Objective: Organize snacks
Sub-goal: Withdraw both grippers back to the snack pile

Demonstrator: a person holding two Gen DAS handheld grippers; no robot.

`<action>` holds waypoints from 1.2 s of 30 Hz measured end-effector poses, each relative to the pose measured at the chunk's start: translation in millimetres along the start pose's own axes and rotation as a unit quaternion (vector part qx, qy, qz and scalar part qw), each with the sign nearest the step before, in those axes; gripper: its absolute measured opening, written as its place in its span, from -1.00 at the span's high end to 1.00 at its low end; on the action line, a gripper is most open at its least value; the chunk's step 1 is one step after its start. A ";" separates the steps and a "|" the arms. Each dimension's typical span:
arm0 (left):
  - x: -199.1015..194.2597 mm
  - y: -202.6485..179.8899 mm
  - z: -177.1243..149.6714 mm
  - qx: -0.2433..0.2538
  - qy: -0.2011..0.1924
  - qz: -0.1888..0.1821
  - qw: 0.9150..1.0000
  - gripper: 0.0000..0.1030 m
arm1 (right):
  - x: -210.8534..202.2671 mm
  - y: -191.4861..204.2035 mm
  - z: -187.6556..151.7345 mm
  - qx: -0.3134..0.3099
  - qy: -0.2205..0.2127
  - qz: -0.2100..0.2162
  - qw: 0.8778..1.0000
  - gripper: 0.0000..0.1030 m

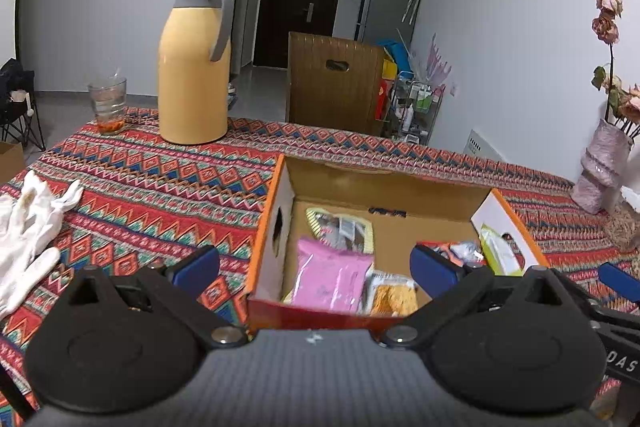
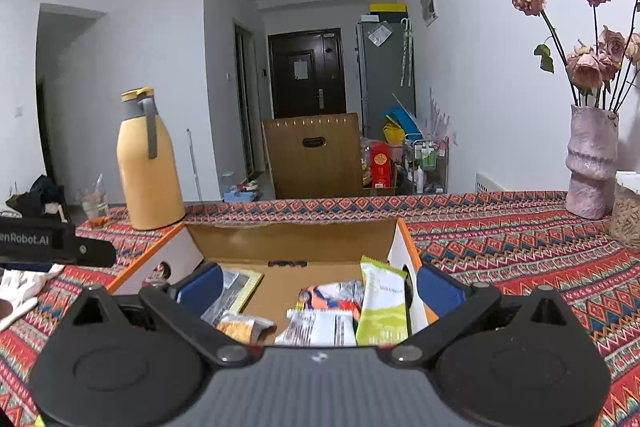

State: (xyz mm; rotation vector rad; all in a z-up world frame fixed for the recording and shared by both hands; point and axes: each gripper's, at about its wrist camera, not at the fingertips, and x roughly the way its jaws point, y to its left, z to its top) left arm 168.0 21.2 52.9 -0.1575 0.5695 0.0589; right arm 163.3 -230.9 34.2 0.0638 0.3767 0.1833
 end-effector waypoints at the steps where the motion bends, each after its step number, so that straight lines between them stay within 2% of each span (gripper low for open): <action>1: -1.9 2.0 -2.6 0.002 0.003 0.002 1.000 -1.00 | -4.2 0.2 -2.7 0.000 0.005 0.001 1.000 -1.00; 5: -10.5 13.6 -19.8 0.014 0.017 0.012 1.000 -1.00 | -13.8 -1.6 -17.5 0.006 0.032 0.008 0.999 -1.00; 13: -14.8 45.6 -63.1 0.030 0.040 0.027 0.998 -1.00 | -31.8 -4.6 -57.4 0.007 0.082 -0.009 0.997 -1.00; 19: -8.3 58.8 -79.9 0.026 0.050 0.017 0.998 -1.00 | -37.6 -2.3 -81.1 0.006 0.097 -0.021 0.995 -1.00; 25: -1.5 60.8 -89.7 0.023 0.046 0.009 0.999 -1.00 | -37.2 5.3 -84.1 -0.004 0.091 -0.025 0.996 -1.00; 36: -1.6 67.7 -91.9 0.007 0.049 -0.014 0.999 -1.00 | -28.9 27.9 -86.9 -0.028 0.106 -0.025 0.994 -1.00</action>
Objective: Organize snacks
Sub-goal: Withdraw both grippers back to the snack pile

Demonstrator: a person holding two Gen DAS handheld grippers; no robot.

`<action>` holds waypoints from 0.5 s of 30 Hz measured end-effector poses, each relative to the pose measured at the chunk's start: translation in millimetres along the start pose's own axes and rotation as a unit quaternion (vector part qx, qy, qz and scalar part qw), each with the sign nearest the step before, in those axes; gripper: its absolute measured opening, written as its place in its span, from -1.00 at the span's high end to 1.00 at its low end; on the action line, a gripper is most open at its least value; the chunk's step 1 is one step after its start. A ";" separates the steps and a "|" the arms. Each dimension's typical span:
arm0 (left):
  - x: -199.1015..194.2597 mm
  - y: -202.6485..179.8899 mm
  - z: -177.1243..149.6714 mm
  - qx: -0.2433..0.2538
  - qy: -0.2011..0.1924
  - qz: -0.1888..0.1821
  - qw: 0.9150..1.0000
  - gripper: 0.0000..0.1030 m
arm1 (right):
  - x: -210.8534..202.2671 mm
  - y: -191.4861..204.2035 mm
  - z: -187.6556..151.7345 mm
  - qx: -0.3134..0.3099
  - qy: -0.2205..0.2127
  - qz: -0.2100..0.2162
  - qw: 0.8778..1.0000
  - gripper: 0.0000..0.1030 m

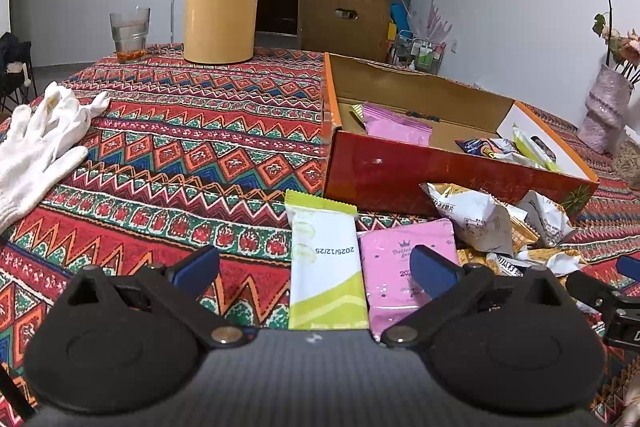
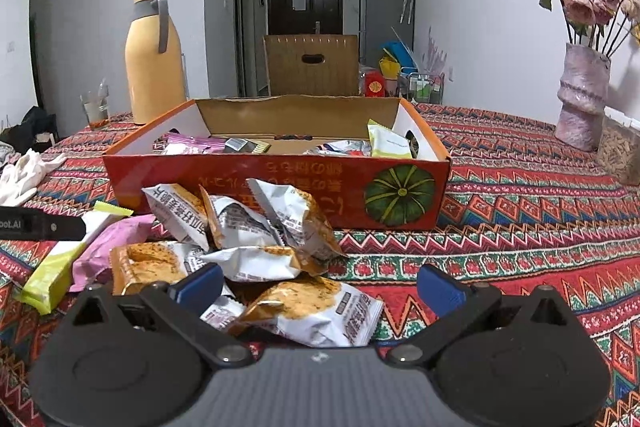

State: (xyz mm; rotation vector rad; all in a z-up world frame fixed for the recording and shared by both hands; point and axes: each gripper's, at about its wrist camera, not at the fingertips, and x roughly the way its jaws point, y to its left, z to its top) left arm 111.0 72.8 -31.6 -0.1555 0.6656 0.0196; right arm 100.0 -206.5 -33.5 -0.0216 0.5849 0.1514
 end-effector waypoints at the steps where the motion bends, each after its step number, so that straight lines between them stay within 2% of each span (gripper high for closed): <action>1: 0.1 0.3 -0.1 -0.001 0.001 -0.001 1.000 -1.00 | 0.6 0.5 0.5 0.000 0.001 -0.003 1.000 -1.00; 8: 0.2 1.4 -0.7 -0.005 0.004 -0.006 1.000 -1.00 | 12.6 -4.0 0.6 0.016 0.041 -0.011 0.999 -1.00; 15: 0.5 2.7 -1.1 -0.010 0.005 -0.007 1.000 -1.00 | 29.3 -6.4 -1.4 0.047 0.063 -0.025 0.997 -1.00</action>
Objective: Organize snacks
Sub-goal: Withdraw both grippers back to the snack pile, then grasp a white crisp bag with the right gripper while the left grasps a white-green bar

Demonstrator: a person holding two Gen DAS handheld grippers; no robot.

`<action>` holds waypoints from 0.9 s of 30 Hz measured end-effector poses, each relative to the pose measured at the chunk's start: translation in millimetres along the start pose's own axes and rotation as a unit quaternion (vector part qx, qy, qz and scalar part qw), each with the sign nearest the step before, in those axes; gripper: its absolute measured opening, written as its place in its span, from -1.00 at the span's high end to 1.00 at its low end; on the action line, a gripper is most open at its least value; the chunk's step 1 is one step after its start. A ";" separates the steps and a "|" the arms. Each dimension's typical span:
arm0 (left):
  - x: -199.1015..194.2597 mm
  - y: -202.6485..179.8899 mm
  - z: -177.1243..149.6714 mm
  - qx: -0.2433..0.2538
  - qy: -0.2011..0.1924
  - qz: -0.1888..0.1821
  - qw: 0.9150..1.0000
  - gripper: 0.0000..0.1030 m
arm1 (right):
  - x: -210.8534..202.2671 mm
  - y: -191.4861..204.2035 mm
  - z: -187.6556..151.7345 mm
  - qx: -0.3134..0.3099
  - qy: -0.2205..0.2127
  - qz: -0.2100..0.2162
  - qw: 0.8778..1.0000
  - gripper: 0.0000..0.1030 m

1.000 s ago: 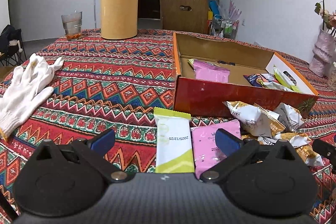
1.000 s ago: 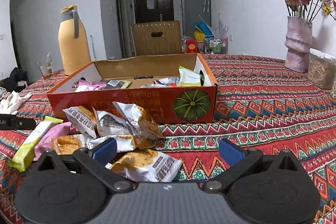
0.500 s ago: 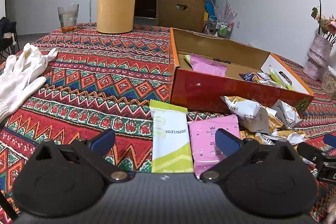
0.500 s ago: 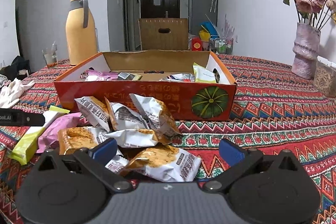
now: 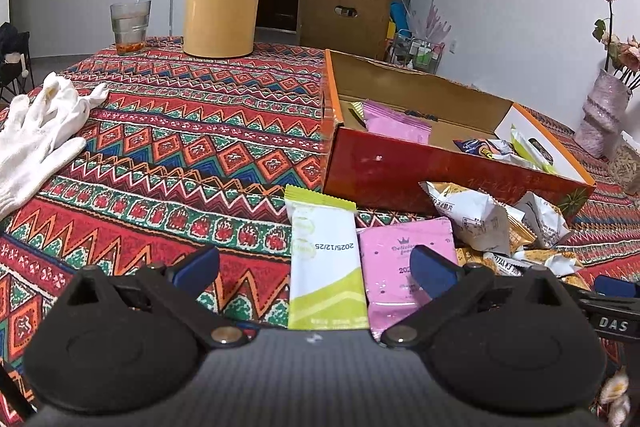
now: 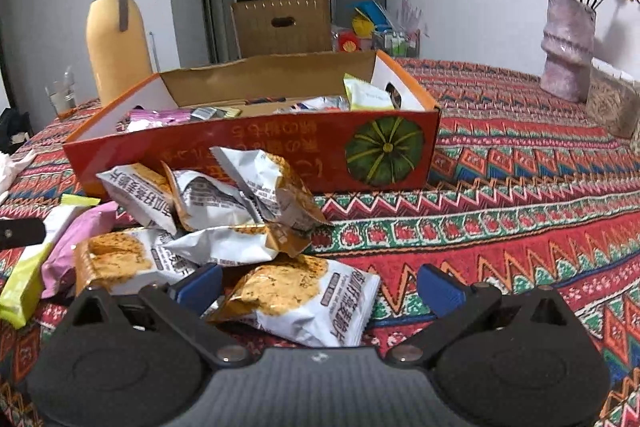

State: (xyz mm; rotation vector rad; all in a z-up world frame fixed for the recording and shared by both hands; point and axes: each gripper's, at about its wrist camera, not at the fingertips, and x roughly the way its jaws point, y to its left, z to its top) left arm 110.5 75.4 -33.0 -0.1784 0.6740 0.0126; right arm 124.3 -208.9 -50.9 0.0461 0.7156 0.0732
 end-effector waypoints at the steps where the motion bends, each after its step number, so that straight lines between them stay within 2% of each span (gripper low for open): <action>1: -0.1 0.2 0.0 0.000 0.000 0.000 1.000 -1.00 | 2.5 0.4 0.1 0.001 0.004 -0.002 1.000 -1.00; 9: -0.3 1.3 0.0 -0.003 0.000 -0.002 1.000 -1.00 | 9.4 1.4 -3.1 -0.001 0.011 -0.009 1.000 -1.00; 15: 1.1 1.5 0.2 -0.004 0.004 -0.002 1.000 -1.00 | 9.0 3.2 -3.3 -0.011 0.016 -0.014 1.000 -0.92; 18: 2.3 1.7 0.3 -0.005 0.007 -0.003 1.000 -1.00 | 4.4 3.3 -5.0 -0.014 0.011 -0.011 1.000 -0.73; 21: 4.1 1.7 0.5 -0.006 0.011 -0.004 1.000 -1.00 | -2.2 3.0 -7.1 -0.017 0.004 -0.006 1.000 -0.30; 27: 7.4 2.8 0.2 -0.011 0.018 -0.001 1.000 -1.00 | -17.4 7.3 -18.3 -0.037 -0.017 -0.004 0.999 -0.14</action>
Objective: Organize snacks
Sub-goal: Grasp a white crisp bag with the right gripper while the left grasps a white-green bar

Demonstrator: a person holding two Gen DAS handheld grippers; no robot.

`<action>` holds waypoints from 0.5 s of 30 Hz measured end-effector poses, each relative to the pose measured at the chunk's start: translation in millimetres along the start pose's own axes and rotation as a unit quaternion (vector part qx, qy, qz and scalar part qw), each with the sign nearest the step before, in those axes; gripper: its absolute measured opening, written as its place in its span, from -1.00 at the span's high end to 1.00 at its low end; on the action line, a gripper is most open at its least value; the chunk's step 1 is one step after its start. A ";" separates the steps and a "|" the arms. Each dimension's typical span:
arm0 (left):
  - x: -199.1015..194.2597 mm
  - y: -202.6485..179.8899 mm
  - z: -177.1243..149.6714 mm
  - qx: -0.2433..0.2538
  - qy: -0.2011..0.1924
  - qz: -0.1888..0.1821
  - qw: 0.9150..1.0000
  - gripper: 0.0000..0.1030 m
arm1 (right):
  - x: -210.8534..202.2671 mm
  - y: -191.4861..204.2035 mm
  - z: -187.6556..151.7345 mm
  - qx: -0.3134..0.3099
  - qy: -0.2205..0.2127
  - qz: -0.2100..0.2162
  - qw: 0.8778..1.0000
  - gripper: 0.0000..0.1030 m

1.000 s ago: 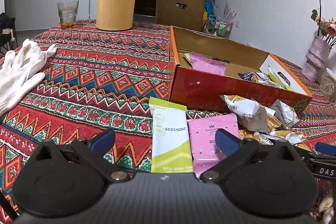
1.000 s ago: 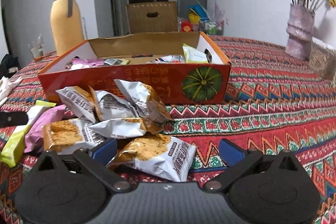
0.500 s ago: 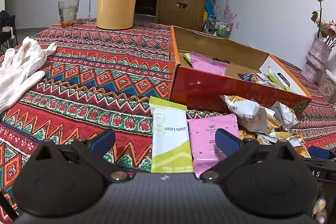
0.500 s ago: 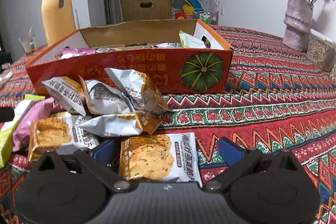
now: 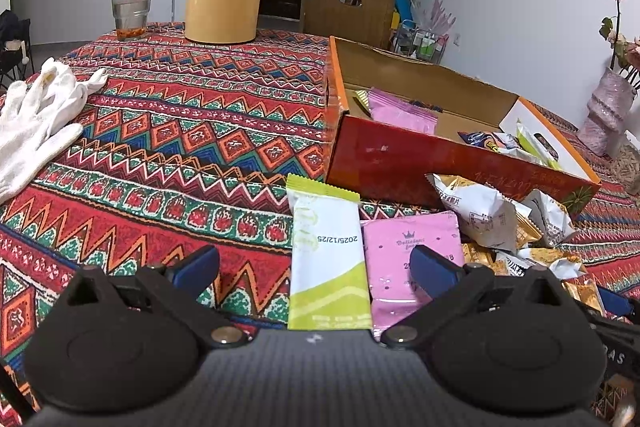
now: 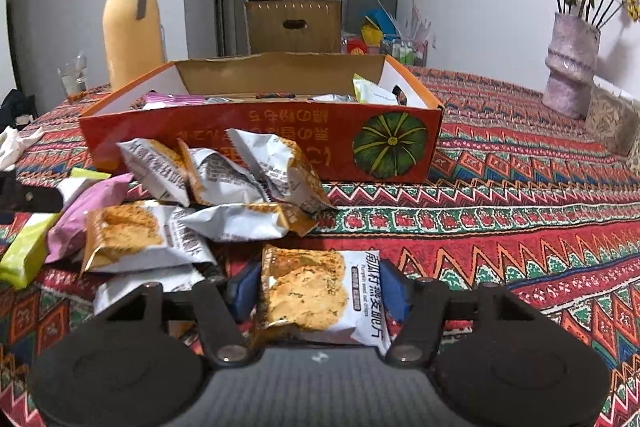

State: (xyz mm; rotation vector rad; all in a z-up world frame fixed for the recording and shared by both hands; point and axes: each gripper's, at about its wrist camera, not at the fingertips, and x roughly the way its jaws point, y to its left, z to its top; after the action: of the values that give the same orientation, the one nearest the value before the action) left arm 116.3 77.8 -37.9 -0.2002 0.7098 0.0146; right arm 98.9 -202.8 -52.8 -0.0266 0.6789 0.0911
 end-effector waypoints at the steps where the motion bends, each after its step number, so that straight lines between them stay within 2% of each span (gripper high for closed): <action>1: -0.3 0.2 0.0 -0.001 0.000 0.000 1.000 -1.00 | -3.2 -0.2 -0.9 0.000 -0.006 0.001 1.000 -0.14; 7: -3.3 2.4 4.3 -0.007 0.004 0.014 1.000 -1.00 | -18.4 -9.8 -4.4 0.016 -0.028 0.011 0.999 -0.14; 15: 2.1 -3.7 2.1 0.023 0.033 0.051 0.998 -1.00 | -29.7 -26.4 -11.2 0.040 -0.047 0.025 0.998 -0.14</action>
State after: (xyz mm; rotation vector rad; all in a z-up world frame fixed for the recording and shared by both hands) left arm 119.5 74.5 -37.1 -0.1194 0.7841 0.0900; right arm 71.4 -232.0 -43.0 0.0722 0.5896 0.1127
